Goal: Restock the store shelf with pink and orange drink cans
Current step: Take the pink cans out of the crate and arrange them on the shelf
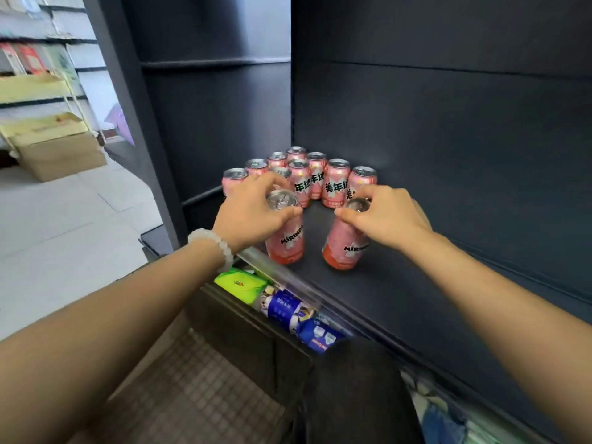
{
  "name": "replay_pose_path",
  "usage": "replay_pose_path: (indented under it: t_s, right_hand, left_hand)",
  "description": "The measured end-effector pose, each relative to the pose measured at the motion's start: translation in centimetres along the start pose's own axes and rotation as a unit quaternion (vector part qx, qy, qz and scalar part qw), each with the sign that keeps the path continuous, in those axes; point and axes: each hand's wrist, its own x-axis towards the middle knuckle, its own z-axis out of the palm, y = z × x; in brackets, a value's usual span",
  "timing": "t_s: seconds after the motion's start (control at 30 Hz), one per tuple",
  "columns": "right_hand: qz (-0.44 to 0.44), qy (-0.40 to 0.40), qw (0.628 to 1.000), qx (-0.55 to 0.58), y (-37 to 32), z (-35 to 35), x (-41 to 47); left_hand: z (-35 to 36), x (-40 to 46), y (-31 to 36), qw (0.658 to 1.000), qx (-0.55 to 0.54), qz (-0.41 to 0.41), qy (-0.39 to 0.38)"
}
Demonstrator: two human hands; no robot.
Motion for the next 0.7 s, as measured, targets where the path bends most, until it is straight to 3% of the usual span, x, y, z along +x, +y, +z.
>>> replay_pose_path:
  t_s: [0.27, 0.7]
  right_hand:
    - [0.041, -0.02, 0.998, -0.036, 4.1, 2.2, 6.1]
    - [0.033, 0.04, 0.996, -0.07, 4.7, 5.0, 13.8]
  left_hand:
    - [5.9, 7.4, -0.2, 0.995, 0.08, 0.04, -0.037]
    - [10.7, 15.4, -2.9, 0.992, 0.068, 0.024, -0.099]
